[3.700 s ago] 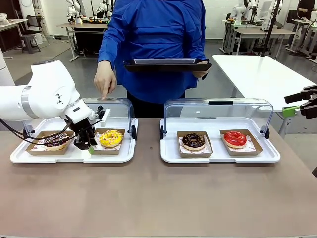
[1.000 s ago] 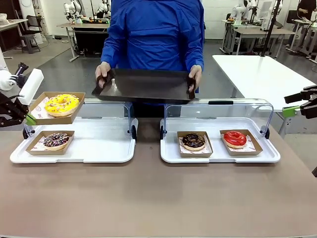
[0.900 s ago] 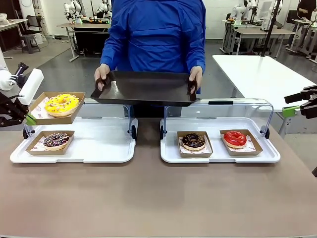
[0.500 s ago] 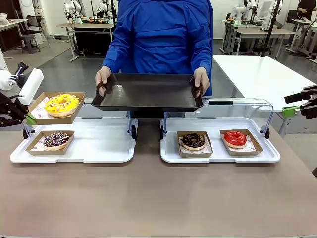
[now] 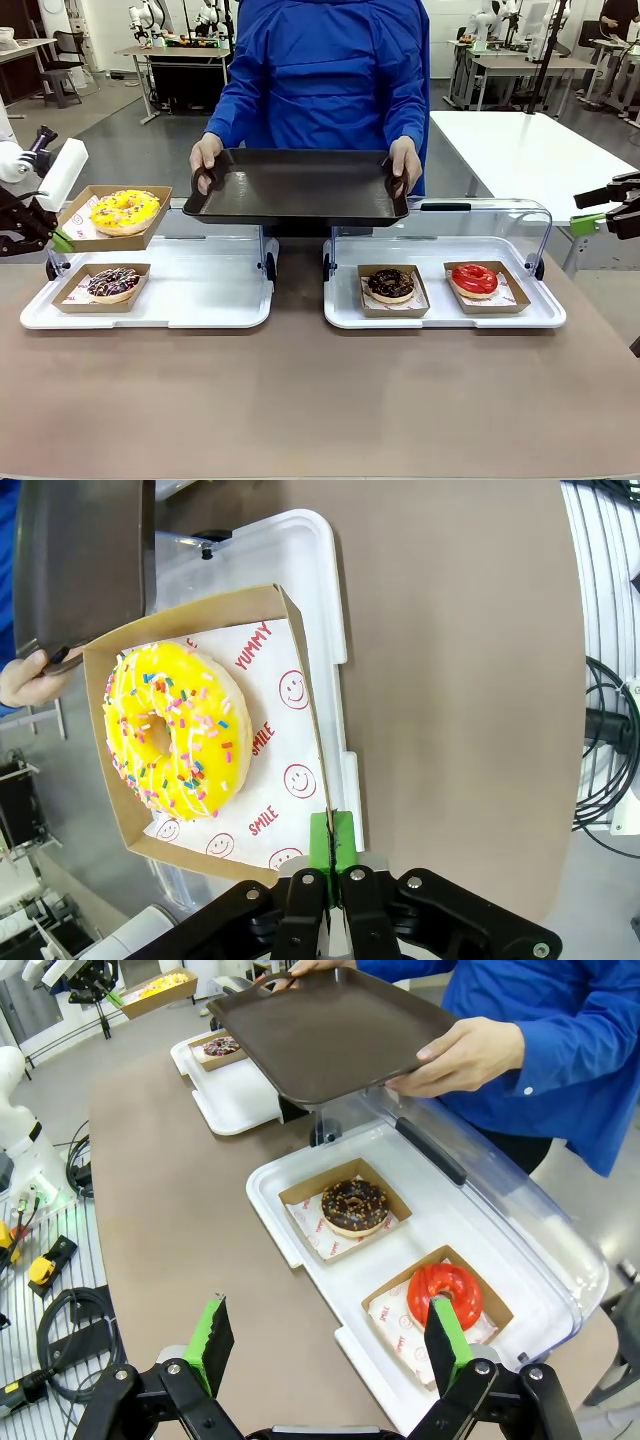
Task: Provide the desired donut to the person.
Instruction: Place the picked Paper togo box onto the Handle tray extended by the person.
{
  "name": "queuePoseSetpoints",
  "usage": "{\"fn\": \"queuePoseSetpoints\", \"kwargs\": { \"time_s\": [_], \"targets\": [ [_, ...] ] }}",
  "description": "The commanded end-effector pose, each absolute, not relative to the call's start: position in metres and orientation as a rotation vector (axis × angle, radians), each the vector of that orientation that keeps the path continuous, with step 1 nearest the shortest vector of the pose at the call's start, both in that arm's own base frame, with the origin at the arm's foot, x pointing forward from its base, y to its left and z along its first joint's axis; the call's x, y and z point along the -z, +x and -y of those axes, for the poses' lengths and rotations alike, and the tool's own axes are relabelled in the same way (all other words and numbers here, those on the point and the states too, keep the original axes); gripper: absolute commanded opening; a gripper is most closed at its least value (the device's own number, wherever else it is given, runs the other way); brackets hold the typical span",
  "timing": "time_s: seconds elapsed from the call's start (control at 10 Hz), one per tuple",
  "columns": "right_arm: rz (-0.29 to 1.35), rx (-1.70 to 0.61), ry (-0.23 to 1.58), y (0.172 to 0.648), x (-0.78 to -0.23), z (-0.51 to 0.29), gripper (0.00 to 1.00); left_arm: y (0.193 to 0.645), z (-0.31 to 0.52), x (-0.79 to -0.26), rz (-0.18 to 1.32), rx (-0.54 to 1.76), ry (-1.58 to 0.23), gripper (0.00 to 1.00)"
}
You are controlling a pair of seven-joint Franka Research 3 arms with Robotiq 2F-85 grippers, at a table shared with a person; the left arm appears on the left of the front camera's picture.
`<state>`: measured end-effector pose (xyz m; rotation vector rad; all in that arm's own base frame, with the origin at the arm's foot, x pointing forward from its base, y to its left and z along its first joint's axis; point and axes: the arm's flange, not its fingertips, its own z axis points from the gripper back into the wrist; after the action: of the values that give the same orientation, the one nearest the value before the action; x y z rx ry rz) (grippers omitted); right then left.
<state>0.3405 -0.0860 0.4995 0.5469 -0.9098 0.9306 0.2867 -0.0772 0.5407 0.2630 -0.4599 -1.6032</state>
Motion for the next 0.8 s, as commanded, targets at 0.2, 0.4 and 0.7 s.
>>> {"fn": "queuePoseSetpoints", "kwargs": {
  "time_s": [0.2, 0.4, 0.7],
  "targets": [
    [0.931, -0.924, 0.564, 0.343, -0.498, 0.086, 1.00, 0.345, 0.133, -0.606, 0.455, 1.494, 0.213, 0.01],
    [0.931, -0.924, 0.564, 0.343, -0.498, 0.086, 1.00, 0.396, 0.180, -0.627, 0.369, 1.519, 0.262, 0.01],
    [0.931, -0.924, 0.564, 0.343, -0.498, 0.086, 1.00, 0.478, 0.233, -0.618, 0.288, 1.547, 0.194, 0.01]
  ]
}}
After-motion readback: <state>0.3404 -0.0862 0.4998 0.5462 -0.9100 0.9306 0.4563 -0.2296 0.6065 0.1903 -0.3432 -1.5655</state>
